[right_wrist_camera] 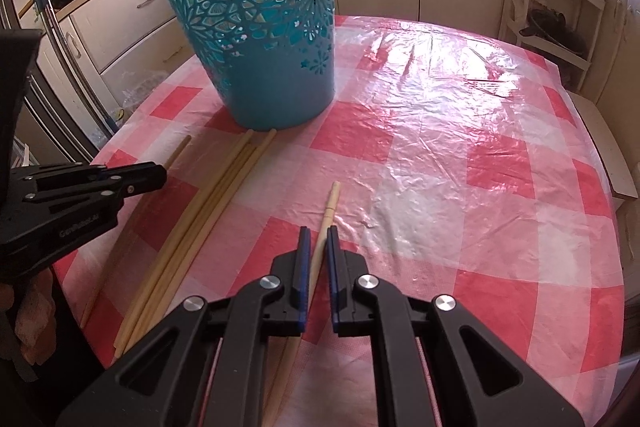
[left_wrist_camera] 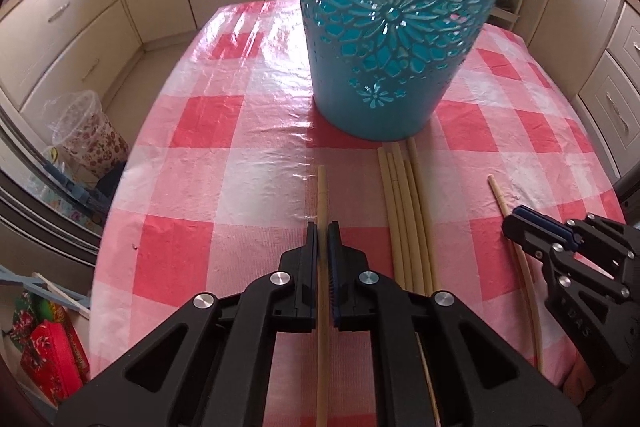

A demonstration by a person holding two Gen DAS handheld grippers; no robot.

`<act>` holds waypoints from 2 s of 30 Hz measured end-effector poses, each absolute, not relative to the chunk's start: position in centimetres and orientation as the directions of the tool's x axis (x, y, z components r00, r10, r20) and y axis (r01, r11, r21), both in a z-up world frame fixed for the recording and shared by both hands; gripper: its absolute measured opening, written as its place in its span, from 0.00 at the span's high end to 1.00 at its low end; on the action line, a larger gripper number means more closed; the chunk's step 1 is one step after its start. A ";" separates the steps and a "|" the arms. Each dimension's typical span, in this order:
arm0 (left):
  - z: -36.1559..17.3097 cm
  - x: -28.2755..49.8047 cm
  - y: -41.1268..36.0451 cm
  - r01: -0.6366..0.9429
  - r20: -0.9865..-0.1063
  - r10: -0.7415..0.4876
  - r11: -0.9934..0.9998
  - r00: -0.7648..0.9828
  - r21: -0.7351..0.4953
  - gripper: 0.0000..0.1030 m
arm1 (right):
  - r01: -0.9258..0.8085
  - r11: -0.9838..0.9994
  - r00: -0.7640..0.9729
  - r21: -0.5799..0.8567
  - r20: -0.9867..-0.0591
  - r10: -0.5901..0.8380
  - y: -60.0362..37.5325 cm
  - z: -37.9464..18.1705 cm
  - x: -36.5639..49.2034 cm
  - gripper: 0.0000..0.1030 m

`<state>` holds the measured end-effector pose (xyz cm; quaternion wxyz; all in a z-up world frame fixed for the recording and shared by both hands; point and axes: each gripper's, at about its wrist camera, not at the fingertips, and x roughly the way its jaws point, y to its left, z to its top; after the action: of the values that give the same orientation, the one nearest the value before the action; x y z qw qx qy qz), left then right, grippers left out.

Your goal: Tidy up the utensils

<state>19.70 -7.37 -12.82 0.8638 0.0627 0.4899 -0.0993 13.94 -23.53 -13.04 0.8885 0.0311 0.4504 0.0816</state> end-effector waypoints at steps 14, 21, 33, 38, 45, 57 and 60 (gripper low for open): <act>-5.9 14.5 -7.1 0.264 -0.738 -0.137 0.963 0.661 0.057 0.95 | -0.114 0.988 0.592 0.101 -0.792 0.150 -23.5 -13.2 14.0 0.92; 1.0 13.0 -3.7 0.258 -0.597 -0.256 0.963 0.760 -0.085 0.95 | -0.111 0.987 0.593 0.114 -0.790 0.158 -23.4 -13.2 13.9 0.92; 8.8 17.3 -3.0 0.271 -0.363 -0.340 0.935 0.867 -0.227 0.95 | -0.107 0.979 0.591 0.175 -0.781 0.204 -24.2 -13.2 13.8 0.92; 10.1 21.5 -4.1 0.269 -0.305 -0.352 0.920 0.885 -0.284 0.95 | -0.104 0.972 0.587 0.209 -0.776 0.230 -24.7 -13.2 13.9 0.92; 9.4 27.7 -6.2 0.222 -0.254 -0.309 0.921 0.917 -0.319 0.95 | -0.104 0.962 0.580 0.251 -0.771 0.264 -25.0 -13.4 14.1 0.92; 2.1 31.5 -8.2 0.158 -0.347 -0.264 0.939 0.900 -0.304 0.95 | -0.104 0.947 0.570 0.304 -0.762 0.308 -25.7 -13.5 14.4 0.92; 1.0 31.4 -8.2 0.157 -0.369 -0.262 0.944 0.892 -0.290 0.95 | -0.104 0.946 0.569 0.308 -0.761 0.310 -25.9 -13.5 14.4 0.92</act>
<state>31.42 -8.21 0.99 0.9642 -0.1271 0.2057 -0.1087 14.37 -25.90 -13.45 0.8783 0.1149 0.4489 0.1179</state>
